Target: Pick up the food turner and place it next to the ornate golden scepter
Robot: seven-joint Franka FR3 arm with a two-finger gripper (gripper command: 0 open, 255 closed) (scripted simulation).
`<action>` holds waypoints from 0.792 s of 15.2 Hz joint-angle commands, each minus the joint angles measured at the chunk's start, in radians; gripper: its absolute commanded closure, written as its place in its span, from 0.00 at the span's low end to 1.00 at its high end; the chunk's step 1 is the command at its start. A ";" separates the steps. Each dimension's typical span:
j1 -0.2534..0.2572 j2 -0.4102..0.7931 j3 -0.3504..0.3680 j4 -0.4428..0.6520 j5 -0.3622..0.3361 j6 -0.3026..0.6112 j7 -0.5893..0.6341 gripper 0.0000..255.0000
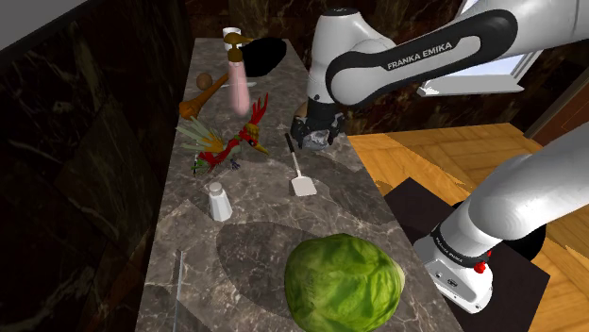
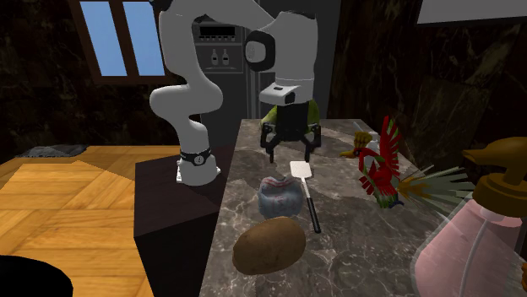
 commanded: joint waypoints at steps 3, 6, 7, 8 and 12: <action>-0.015 0.159 0.058 0.086 -0.088 0.090 0.153 0.00; -0.015 0.198 0.062 0.087 -0.114 0.127 0.181 0.00; -0.016 0.207 0.063 0.082 -0.120 0.140 0.185 0.00; -0.016 0.217 0.063 0.077 -0.126 0.154 0.190 0.00; -0.018 0.253 0.063 0.061 -0.152 0.201 0.208 0.00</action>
